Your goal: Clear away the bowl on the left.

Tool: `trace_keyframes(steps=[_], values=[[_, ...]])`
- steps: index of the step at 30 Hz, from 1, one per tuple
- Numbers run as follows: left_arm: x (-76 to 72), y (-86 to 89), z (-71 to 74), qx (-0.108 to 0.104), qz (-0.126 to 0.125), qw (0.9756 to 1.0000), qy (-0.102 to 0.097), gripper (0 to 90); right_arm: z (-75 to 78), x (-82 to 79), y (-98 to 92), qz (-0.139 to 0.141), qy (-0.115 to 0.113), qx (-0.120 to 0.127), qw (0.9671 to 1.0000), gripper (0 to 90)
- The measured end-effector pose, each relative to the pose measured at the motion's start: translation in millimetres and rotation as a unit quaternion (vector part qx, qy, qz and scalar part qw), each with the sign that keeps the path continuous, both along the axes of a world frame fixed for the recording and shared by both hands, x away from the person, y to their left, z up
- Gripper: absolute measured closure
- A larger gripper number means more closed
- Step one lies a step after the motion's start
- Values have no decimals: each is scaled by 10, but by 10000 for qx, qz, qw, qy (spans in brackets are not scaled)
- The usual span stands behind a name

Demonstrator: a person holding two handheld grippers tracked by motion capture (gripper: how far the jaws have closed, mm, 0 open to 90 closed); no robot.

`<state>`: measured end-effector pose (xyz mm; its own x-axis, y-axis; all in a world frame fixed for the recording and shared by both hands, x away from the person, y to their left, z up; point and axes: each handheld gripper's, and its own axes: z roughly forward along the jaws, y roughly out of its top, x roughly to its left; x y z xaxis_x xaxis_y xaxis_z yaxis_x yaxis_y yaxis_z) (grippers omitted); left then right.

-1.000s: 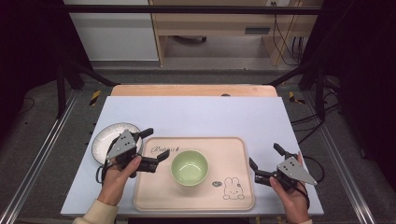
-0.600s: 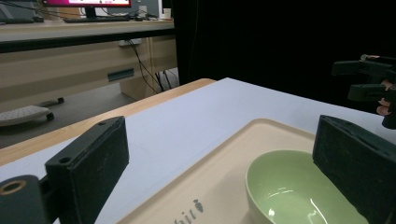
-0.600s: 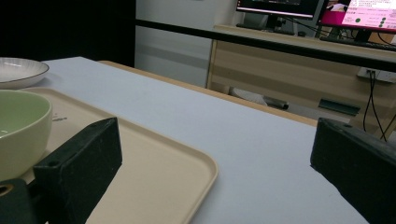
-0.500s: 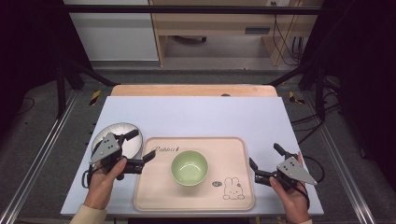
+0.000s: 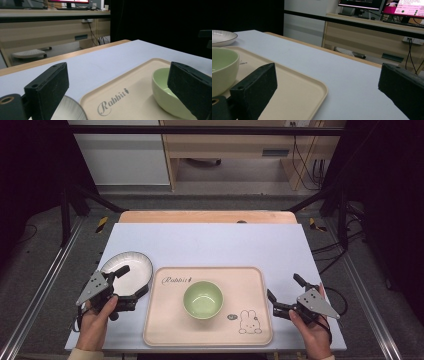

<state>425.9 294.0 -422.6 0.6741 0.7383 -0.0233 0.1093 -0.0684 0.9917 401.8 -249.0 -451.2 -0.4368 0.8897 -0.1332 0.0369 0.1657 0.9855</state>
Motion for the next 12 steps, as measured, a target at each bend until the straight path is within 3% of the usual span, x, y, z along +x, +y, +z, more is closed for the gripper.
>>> trace_keyframes(steps=[4,12], values=[[-19,98,-91,-127,121,9998,12,34,1,-7,11,5,3,-4,10000,23],[-36,151,-260,54,152,9997,179,34,1,5,14,29,11,24,10000,23]])
